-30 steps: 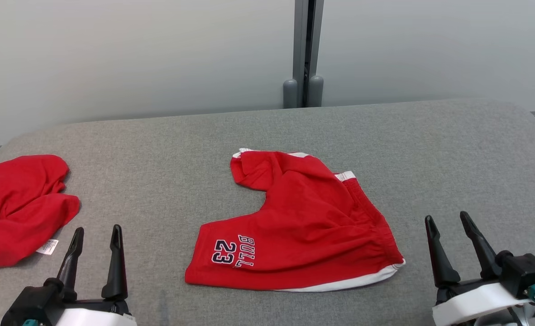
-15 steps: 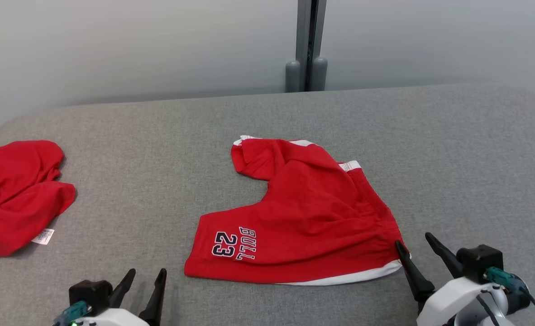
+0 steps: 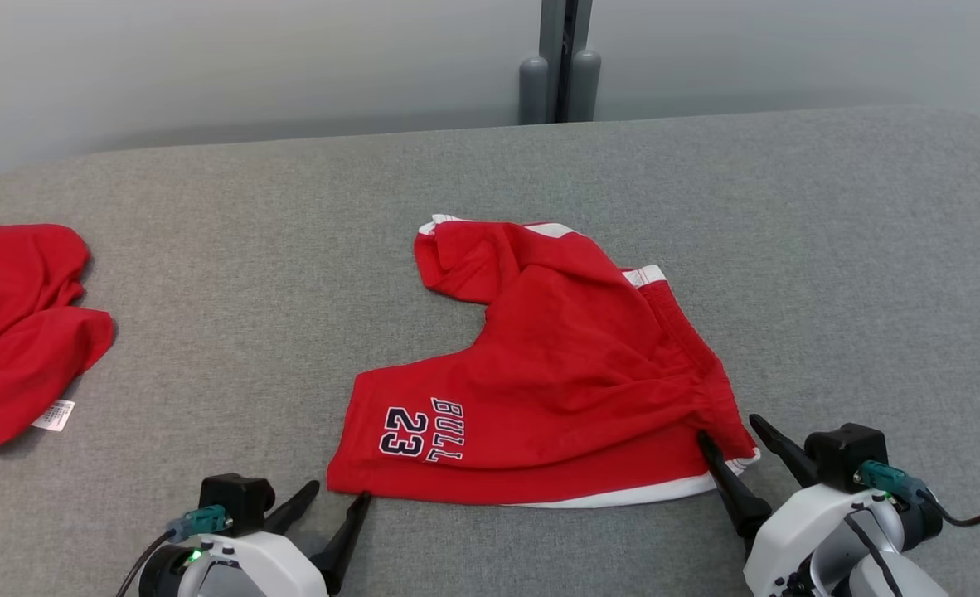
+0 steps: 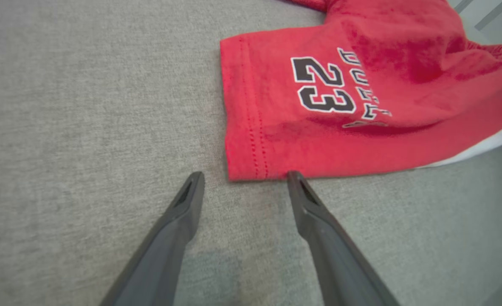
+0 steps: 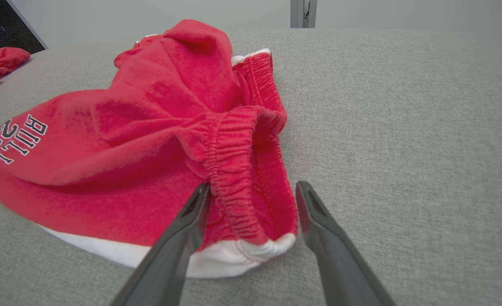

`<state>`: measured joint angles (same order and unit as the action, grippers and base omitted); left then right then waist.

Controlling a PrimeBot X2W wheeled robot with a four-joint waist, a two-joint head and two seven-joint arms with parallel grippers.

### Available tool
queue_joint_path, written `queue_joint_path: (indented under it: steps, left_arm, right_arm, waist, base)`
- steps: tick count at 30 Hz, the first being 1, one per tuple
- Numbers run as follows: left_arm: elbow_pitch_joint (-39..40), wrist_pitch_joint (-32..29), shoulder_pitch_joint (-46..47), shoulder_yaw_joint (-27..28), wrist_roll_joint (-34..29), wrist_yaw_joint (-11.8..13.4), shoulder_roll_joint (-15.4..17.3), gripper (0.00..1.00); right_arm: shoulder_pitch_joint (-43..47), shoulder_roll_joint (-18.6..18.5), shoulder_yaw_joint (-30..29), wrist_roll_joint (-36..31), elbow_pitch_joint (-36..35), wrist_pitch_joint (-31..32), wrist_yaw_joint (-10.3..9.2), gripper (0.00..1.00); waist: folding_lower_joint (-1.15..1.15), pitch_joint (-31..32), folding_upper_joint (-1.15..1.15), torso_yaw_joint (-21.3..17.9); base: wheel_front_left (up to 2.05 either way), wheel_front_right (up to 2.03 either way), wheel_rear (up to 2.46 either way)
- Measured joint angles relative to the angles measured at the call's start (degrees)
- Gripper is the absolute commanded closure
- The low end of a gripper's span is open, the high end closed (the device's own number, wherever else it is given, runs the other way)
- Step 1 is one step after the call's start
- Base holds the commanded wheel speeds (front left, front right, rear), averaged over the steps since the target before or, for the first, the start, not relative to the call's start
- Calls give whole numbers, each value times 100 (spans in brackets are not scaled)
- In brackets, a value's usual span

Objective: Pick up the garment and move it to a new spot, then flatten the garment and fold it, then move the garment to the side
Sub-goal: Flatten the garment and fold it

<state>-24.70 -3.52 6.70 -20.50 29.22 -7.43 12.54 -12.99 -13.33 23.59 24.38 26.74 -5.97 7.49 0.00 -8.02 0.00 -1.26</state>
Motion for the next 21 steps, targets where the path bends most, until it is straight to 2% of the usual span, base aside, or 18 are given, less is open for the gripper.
queue_joint_path:
  steps: [4, 5, 6, 7, 8, 9, 10, 12, 21]
  left_arm:
    - [-97, 71, 165, -270, 197, 0, 157, 0]
    - [-124, 105, 202, -346, 218, 0, 186, 0]
    - [-146, 138, 237, -403, 246, 0, 202, 0]
    - [-159, 162, 276, -459, 304, 0, 215, 0]
    - [-165, 185, 311, -513, 344, 0, 233, 0]
    - [-159, 218, 338, -570, 379, 0, 253, 8]
    - [-155, 247, 355, -624, 421, 1, 269, 38]
    - [-121, 261, 370, -760, 526, 0, 307, 100]
    - [116, 346, 359, -951, 845, 0, 488, 100]
  right_arm:
    - [-73, -9, 99, 93, 51, -38, 0, 0]
    - [-79, -9, 125, 113, 70, -46, 0, 5]
    - [-88, -9, 155, 140, 89, -59, 0, 24]
    - [-100, -10, 178, 152, 107, -63, 0, 51]
    - [-120, -10, 208, 178, 123, -73, 0, 62]
    - [-140, -13, 229, 193, 140, -97, 0, 85]
    - [-161, -15, 252, 210, 151, -112, 0, 100]
    - [-180, -19, 285, 245, 176, -144, 0, 100]
    - [-173, -88, 388, 567, 232, -319, 0, 100]
  waist:
    - [0, -78, 0, -56]
    - [0, -89, 0, -68]
    - [0, -99, 0, -79]
    - [0, -107, 0, -88]
    - [0, -113, 0, -94]
    - [0, -116, 0, -97]
    - [0, -117, 0, -97]
    - [0, -104, 0, -92]
    - [0, 138, 0, -21]
  base:
    - [0, 0, 0]
    - [0, 0, 0]
    - [0, 0, 0]
    - [0, 0, 0]
    - [0, 0, 0]
    - [0, 0, 0]
    - [0, 0, 0]
    - [0, 0, 0]
    - [0, 0, 0]
